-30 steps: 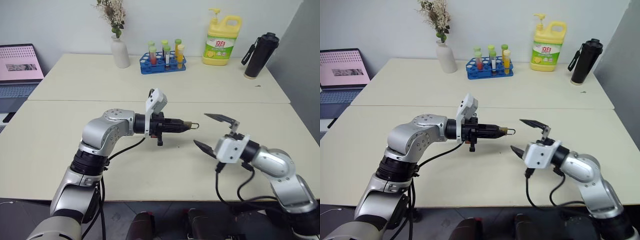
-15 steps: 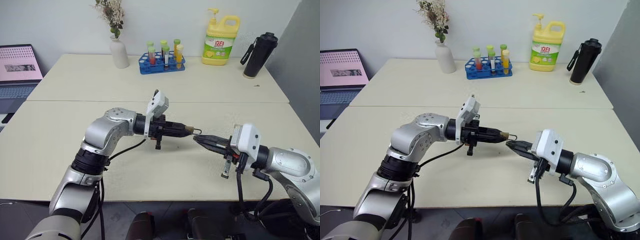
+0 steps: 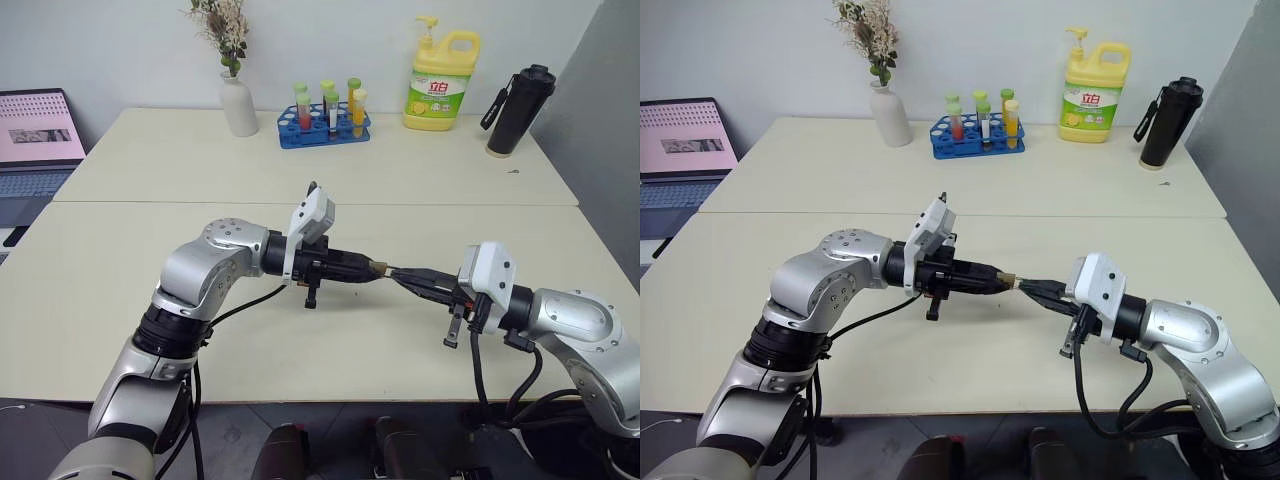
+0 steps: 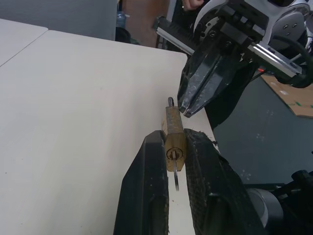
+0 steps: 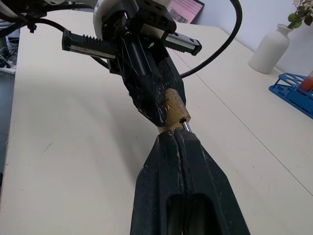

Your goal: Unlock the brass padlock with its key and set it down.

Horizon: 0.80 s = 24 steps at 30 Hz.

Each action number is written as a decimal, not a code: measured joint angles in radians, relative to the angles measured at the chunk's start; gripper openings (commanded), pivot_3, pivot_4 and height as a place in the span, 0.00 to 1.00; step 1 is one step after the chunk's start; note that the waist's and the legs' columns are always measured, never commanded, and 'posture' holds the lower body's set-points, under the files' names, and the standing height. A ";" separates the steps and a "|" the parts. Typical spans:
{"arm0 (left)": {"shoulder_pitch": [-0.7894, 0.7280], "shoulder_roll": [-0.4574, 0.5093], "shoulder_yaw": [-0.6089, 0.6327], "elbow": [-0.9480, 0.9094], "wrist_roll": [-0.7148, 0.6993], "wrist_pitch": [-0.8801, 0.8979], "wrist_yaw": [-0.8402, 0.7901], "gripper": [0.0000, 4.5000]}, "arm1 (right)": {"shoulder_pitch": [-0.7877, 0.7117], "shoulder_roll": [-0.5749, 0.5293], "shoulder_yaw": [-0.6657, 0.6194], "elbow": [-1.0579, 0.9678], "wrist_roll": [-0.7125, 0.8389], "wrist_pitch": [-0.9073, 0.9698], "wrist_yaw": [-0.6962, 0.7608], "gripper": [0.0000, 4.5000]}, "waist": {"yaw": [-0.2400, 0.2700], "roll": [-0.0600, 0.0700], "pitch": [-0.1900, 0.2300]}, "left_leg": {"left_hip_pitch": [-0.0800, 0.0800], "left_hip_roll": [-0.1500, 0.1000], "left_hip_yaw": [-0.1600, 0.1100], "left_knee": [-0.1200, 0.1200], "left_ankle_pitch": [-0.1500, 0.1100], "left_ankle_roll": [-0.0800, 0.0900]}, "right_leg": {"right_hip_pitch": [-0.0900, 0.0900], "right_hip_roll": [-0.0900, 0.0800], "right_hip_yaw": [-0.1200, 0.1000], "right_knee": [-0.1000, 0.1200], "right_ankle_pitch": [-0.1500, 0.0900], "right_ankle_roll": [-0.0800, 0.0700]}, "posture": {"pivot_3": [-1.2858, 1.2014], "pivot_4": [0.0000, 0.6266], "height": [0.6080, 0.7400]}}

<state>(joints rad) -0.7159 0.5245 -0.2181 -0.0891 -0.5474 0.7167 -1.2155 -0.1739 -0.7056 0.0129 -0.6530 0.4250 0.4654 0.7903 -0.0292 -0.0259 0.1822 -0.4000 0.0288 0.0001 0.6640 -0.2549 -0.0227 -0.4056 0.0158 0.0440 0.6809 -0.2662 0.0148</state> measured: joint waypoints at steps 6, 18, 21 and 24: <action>0.017 0.014 0.000 -0.021 -0.001 0.000 -0.005 0.04 | -0.003 -0.001 0.009 0.052 -0.019 -0.049 0.035 0.00 | 0.000 0.000 0.000 | 0.000 0.000 0.000 0.000 0.000 0.000 | 0.000 0.000 0.000 0.000 0.000 0.000 | 0.52 0.24 1.00; 0.032 0.032 0.000 -0.038 -0.004 0.002 -0.029 0.04 | -0.040 -0.002 0.027 0.095 -0.023 -0.081 0.097 0.00 | 0.000 0.000 0.000 | 0.000 0.000 0.000 0.000 0.000 0.000 | 0.000 0.000 0.000 0.000 0.000 0.000 | 0.52 0.24 1.00; 0.035 0.042 0.000 -0.052 -0.013 0.011 -0.046 0.04 | -0.048 -0.002 0.035 0.114 -0.030 -0.086 0.110 0.00 | 0.000 0.000 0.000 | 0.000 0.000 0.000 0.000 0.000 0.000 | 0.000 0.000 0.000 0.000 0.000 0.000 | 0.52 0.24 1.00; 0.036 0.046 0.000 -0.065 -0.032 0.018 -0.064 0.04 | -0.065 -0.007 0.049 0.140 -0.038 -0.096 0.134 0.00 | 0.000 0.000 0.000 | 0.000 0.000 0.000 0.000 0.000 0.000 | 0.000 0.000 0.000 0.000 0.000 0.000 | 0.52 0.24 1.00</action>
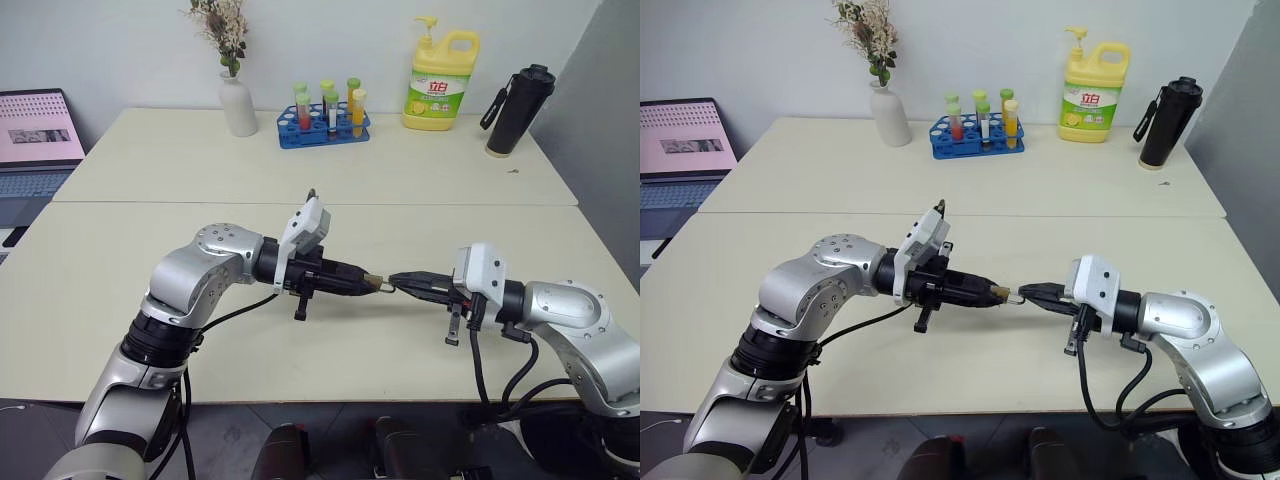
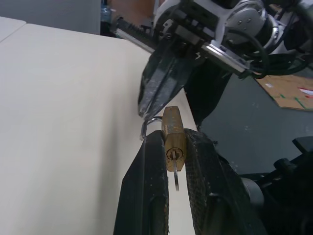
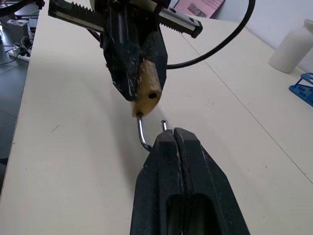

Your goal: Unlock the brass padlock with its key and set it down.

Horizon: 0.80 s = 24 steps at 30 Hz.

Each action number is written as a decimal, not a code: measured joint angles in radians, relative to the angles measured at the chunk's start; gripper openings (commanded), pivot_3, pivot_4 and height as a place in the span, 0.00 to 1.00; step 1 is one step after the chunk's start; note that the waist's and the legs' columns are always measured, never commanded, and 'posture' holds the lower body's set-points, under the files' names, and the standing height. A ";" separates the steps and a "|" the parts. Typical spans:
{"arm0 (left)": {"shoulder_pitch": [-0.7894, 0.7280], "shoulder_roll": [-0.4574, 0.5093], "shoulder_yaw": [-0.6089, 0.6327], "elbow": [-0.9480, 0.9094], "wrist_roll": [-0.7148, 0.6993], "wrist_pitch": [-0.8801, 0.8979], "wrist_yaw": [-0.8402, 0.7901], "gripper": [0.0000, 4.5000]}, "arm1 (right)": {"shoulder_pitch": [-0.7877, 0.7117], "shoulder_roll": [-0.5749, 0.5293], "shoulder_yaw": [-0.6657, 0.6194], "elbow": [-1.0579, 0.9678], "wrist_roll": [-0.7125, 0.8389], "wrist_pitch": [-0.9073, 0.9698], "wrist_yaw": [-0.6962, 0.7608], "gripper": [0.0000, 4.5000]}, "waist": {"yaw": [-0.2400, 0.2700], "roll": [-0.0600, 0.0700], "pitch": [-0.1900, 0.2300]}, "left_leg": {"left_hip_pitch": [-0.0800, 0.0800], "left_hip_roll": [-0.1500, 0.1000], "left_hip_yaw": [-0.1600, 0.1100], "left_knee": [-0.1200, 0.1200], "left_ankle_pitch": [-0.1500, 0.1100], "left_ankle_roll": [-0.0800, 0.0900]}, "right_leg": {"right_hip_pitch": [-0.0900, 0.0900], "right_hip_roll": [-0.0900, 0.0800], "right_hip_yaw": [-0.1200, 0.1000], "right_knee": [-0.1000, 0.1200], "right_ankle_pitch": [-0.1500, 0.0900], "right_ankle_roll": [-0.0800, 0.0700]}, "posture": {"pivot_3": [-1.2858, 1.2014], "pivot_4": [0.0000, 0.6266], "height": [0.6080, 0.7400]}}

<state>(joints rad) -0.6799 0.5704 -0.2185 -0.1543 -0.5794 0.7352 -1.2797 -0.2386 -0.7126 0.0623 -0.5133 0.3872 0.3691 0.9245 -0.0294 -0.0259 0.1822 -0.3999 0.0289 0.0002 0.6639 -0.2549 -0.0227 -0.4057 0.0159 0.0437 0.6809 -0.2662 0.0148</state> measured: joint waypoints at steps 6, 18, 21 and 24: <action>0.001 0.015 0.000 -0.004 -0.015 0.010 -0.005 0.04 | -0.011 -0.011 0.013 0.043 -0.012 -0.030 0.046 0.00 | 0.000 0.000 0.000 | 0.000 0.000 0.000 0.000 0.000 0.000 | 0.000 0.000 0.000 0.000 0.000 0.000 | 0.52 0.24 1.00; 0.001 0.015 0.012 -0.004 -0.051 0.053 0.020 0.04 | -0.018 -0.011 0.040 0.050 -0.012 -0.048 0.086 0.00 | 0.000 0.000 0.000 | 0.000 0.000 0.000 0.000 0.000 0.000 | 0.000 0.000 0.000 0.000 0.000 0.000 | 0.52 0.24 1.00; 0.001 0.015 0.012 -0.004 -0.053 0.065 0.024 0.04 | -0.020 -0.013 0.041 0.050 -0.014 -0.052 0.095 0.00 | 0.000 0.000 0.000 | 0.000 0.000 0.000 0.000 0.000 0.000 | 0.000 0.000 0.000 0.000 0.000 0.000 | 0.52 0.24 1.00; 0.001 0.017 0.012 -0.004 -0.054 0.065 0.023 0.04 | -0.033 -0.024 0.043 0.052 -0.035 -0.060 0.099 0.00 | 0.000 0.000 0.000 | 0.000 0.000 0.000 0.000 0.000 0.000 | 0.000 0.000 0.000 0.000 0.000 0.000 | 0.52 0.24 1.00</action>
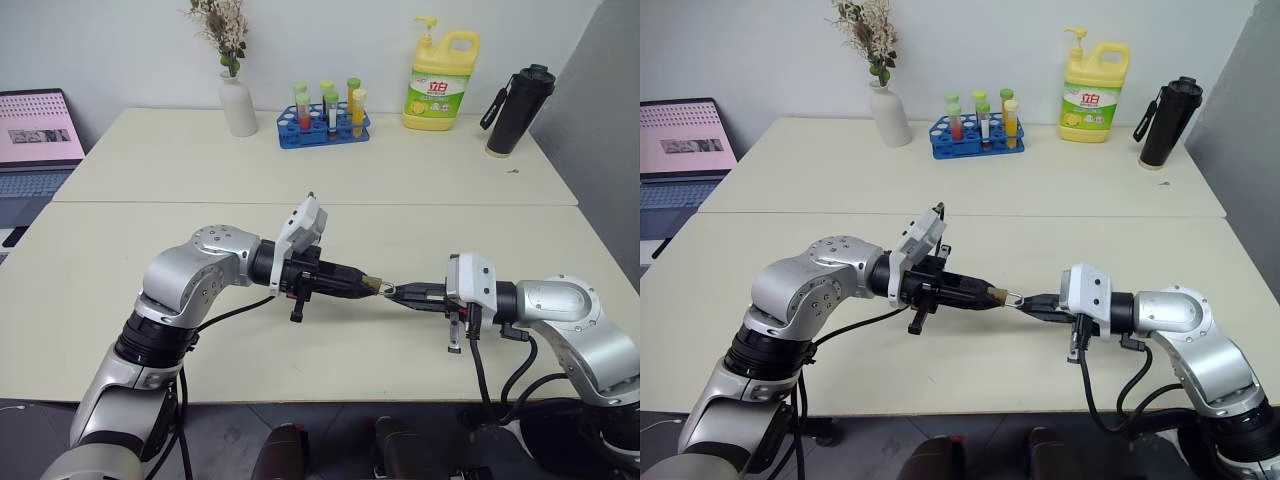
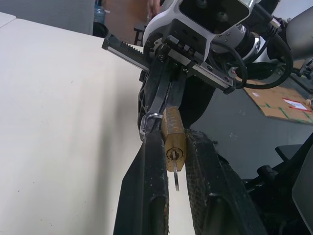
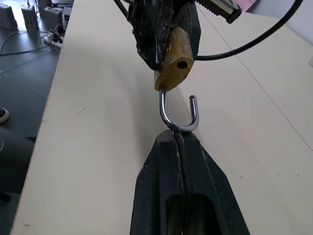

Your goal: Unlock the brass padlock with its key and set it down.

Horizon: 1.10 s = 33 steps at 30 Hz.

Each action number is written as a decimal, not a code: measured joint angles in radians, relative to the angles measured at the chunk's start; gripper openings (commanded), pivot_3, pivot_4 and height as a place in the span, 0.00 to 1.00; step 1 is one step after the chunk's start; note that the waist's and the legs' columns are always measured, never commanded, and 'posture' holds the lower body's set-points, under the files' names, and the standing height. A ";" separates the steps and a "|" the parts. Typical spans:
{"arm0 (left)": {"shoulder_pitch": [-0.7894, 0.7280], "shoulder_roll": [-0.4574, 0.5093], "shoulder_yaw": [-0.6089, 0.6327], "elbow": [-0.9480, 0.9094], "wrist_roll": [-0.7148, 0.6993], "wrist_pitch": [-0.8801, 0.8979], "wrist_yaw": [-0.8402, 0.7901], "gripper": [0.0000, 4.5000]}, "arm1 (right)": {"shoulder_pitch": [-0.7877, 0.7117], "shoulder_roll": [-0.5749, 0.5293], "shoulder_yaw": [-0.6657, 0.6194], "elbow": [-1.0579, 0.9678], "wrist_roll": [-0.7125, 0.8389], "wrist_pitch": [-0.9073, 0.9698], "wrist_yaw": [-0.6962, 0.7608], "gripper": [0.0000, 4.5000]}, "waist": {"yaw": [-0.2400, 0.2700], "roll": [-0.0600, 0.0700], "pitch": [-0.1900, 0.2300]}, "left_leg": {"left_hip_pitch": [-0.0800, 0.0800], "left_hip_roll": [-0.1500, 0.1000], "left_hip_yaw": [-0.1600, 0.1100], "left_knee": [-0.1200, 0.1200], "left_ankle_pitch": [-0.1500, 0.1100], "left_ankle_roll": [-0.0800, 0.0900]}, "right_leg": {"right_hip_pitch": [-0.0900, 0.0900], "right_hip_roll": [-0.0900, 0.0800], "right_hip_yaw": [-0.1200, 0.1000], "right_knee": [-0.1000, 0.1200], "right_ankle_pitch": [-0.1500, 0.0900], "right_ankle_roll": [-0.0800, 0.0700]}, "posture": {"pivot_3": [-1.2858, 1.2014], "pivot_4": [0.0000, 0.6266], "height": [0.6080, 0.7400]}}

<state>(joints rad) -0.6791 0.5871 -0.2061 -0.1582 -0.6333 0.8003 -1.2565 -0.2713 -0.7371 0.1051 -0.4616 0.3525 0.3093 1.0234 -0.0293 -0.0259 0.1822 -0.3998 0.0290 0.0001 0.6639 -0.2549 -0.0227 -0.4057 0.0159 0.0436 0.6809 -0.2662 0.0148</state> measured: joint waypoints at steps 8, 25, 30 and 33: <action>0.011 0.018 0.000 0.000 0.000 -0.001 -0.002 0.04 | -0.050 -0.022 -0.045 0.041 -0.018 -0.001 -0.026 0.00 | 0.000 0.000 0.000 | 0.000 0.000 0.000 0.000 0.000 0.000 | 0.000 0.000 0.000 0.000 0.000 0.000 | 0.52 0.24 1.00; 0.016 0.017 0.000 -0.019 -0.001 -0.002 -0.002 0.04 | -0.050 0.011 -0.002 0.013 0.011 0.023 -0.028 0.00 | 0.000 0.000 0.000 | 0.000 0.000 0.000 0.000 0.000 0.000 | 0.000 0.000 0.000 0.000 0.000 0.000 | 0.52 0.24 1.00; 0.016 0.017 0.000 -0.027 -0.006 -0.001 -0.002 0.04 | -0.032 0.011 0.011 0.031 0.003 -0.010 -0.007 0.00 | 0.000 0.000 0.000 | 0.000 0.000 0.000 0.000 0.000 0.000 | 0.000 0.000 0.000 0.000 0.000 0.000 | 0.52 0.24 1.00; 0.016 0.017 0.000 -0.027 -0.008 -0.001 -0.002 0.04 | -0.033 0.011 0.023 0.032 0.002 -0.017 0.005 0.00 | 0.000 0.000 0.000 | 0.000 0.000 0.000 0.000 0.000 0.000 | 0.000 0.000 0.000 0.000 0.000 0.000 | 0.52 0.24 1.00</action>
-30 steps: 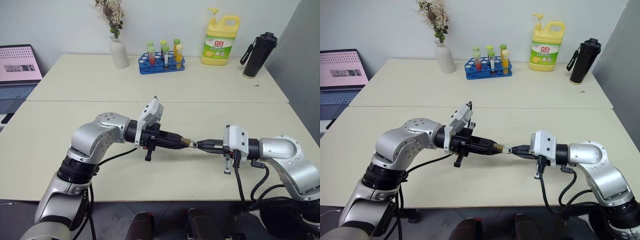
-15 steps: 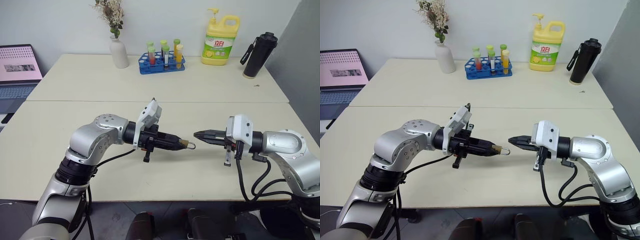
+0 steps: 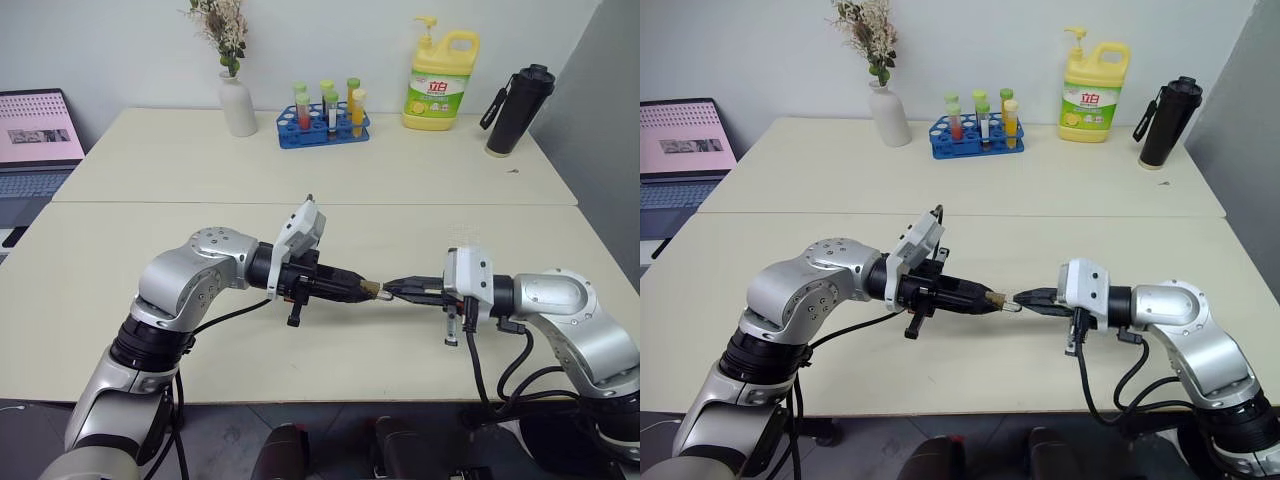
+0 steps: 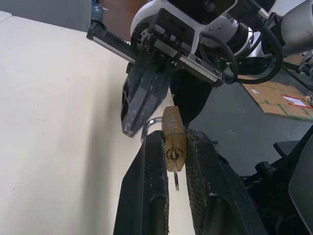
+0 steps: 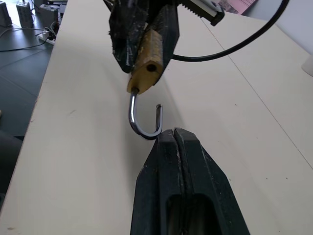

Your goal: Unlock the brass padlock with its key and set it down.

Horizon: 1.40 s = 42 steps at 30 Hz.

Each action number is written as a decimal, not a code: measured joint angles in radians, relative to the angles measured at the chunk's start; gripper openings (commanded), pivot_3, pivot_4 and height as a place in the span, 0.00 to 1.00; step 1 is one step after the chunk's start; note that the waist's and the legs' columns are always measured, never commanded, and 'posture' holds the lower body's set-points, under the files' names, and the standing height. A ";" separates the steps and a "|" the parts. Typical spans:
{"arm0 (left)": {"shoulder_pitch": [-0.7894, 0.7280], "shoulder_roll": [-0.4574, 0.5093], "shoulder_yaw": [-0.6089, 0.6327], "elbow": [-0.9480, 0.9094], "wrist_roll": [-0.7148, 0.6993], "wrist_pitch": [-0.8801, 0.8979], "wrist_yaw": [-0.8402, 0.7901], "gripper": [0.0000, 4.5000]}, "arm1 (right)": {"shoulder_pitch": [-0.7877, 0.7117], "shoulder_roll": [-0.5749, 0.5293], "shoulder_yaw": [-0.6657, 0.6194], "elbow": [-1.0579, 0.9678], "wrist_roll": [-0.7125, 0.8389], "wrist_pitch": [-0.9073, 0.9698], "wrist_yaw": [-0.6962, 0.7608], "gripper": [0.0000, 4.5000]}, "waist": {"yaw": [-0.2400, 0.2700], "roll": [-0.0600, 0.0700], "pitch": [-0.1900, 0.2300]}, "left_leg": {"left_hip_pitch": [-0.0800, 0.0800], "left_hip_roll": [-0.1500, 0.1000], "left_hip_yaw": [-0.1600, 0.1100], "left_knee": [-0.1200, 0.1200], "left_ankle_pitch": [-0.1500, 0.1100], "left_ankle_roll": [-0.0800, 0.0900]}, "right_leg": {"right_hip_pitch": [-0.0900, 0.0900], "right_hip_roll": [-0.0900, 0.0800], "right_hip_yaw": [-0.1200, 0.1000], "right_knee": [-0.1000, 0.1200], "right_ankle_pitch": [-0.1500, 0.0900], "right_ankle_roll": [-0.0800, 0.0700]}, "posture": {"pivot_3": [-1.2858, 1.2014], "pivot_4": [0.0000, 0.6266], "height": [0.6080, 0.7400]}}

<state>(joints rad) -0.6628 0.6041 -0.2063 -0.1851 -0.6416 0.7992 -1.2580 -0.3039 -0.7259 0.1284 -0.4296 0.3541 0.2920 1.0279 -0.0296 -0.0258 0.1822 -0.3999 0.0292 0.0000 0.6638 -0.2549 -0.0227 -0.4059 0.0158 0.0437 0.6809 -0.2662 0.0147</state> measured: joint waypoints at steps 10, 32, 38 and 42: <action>0.000 0.000 0.000 0.000 -0.004 0.001 0.001 0.04 | -0.004 -0.011 0.002 0.019 -0.023 -0.022 0.011 0.00 | 0.000 0.000 0.000 | 0.000 0.000 0.000 0.000 0.000 0.000 | 0.000 0.000 0.000 0.000 0.000 0.000 | 0.52 0.24 1.00; 0.001 -0.011 0.000 0.000 -0.005 0.001 0.007 0.04 | 0.018 -0.022 -0.008 -0.076 0.033 0.094 0.005 0.00 | 0.000 0.000 0.000 | 0.000 0.000 0.000 0.000 0.000 0.000 | 0.000 0.000 0.000 0.000 0.000 0.000 | 0.52 0.24 1.00; 0.001 -0.014 0.001 0.001 -0.010 0.004 0.013 0.04 | 0.021 -0.024 -0.008 -0.077 0.033 0.096 0.015 0.00 | 0.000 0.000 0.000 | 0.000 0.000 0.000 0.000 0.000 0.000 | 0.000 0.000 0.000 0.000 0.000 0.000 | 0.52 0.24 1.00; 0.001 -0.014 0.002 0.001 -0.011 0.005 0.021 0.04 | 0.029 -0.038 -0.008 -0.076 0.020 0.093 0.013 0.00 | 0.000 0.000 0.000 | 0.000 0.000 0.000 0.000 0.000 0.000 | 0.000 0.000 0.000 0.000 0.000 0.000 | 0.52 0.24 1.00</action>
<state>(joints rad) -0.6615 0.5905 -0.2048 -0.1844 -0.6521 0.8040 -1.2372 -0.2752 -0.7636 0.1205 -0.5057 0.3737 0.3850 1.0409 -0.0293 -0.0258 0.1822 -0.3999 0.0291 -0.0001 0.6638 -0.2549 -0.0227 -0.4059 0.0158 0.0437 0.6809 -0.2663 0.0148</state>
